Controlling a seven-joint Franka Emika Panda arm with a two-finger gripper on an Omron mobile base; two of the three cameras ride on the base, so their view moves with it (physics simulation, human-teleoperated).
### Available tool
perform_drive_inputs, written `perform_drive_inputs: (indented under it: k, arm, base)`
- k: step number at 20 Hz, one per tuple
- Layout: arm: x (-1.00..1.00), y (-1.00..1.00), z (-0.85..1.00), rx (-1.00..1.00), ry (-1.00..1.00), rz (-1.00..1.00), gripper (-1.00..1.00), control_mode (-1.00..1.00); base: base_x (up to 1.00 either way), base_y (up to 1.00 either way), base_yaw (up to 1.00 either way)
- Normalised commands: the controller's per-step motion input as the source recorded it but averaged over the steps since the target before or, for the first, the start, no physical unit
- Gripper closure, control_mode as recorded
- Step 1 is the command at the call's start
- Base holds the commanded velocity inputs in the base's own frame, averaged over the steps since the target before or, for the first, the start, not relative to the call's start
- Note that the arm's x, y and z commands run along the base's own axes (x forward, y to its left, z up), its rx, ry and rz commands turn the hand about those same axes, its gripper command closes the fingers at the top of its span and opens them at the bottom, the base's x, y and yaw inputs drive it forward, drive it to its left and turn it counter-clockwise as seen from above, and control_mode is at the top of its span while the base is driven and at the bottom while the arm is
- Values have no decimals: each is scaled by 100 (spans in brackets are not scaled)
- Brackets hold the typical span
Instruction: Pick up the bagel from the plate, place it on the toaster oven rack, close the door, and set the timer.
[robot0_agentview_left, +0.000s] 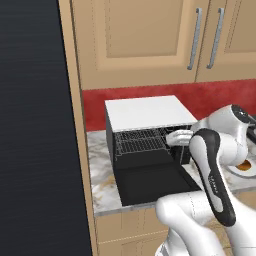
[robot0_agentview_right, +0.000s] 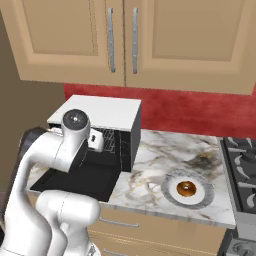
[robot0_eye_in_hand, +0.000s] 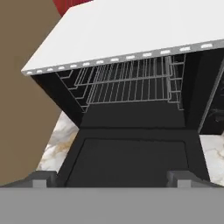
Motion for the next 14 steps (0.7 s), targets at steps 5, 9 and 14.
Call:
perform_drive_inputs:
  k: [5, 9, 14]
  arm:
    - [0, 0, -13, 34, 5, 0, -100, -100]
    - [0, 0, -14, 33, 9, 0, -100, -100]
    - [0, 3, -12, 32, 14, 0, -100, -100]
  base:
    - [0, 0, 0]
    - [0, 0, 0]
    - [0, 0, 0]
